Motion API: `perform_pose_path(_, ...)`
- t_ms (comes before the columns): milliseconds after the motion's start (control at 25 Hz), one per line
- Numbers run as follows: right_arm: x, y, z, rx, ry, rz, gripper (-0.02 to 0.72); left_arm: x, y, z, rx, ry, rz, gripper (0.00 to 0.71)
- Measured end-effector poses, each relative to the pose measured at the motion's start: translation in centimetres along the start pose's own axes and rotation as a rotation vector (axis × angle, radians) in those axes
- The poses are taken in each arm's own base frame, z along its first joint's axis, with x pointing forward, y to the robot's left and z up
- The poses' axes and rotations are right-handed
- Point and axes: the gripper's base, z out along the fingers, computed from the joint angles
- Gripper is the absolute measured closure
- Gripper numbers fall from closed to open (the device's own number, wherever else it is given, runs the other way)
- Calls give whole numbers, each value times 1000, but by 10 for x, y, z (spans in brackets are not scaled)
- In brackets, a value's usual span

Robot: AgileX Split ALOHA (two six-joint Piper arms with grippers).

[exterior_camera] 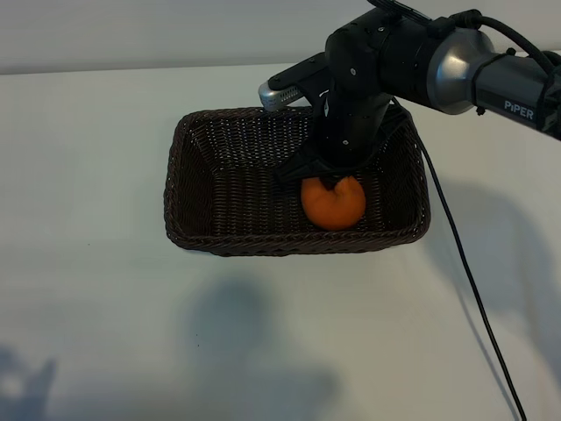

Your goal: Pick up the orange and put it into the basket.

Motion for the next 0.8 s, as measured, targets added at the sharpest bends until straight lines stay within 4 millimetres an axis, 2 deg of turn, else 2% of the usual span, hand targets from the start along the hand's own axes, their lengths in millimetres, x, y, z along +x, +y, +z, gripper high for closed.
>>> perform_pose_path(80,0,0,0,0,-1,7,456,0,0,0,0,0,0,158)
perform_pose_path(240,0,0,0,0,-1,14,191,0,0,0,0,0,0,158)
perform_pose_path(360,0,0,0,0,0,16,49,0,0,0,0,0,0,158)
perform_pose_path(480,0,0,0,1,5,23,9,0,0,0,0,0,0,158)
perform_pose_path(680,1,0,-2,3,20,27,16,0,0,0,0,0,2,158)
perform_pose_path(800,-3,1,-18,-2,-12,30,17,0,0,0,0,0,2,158)
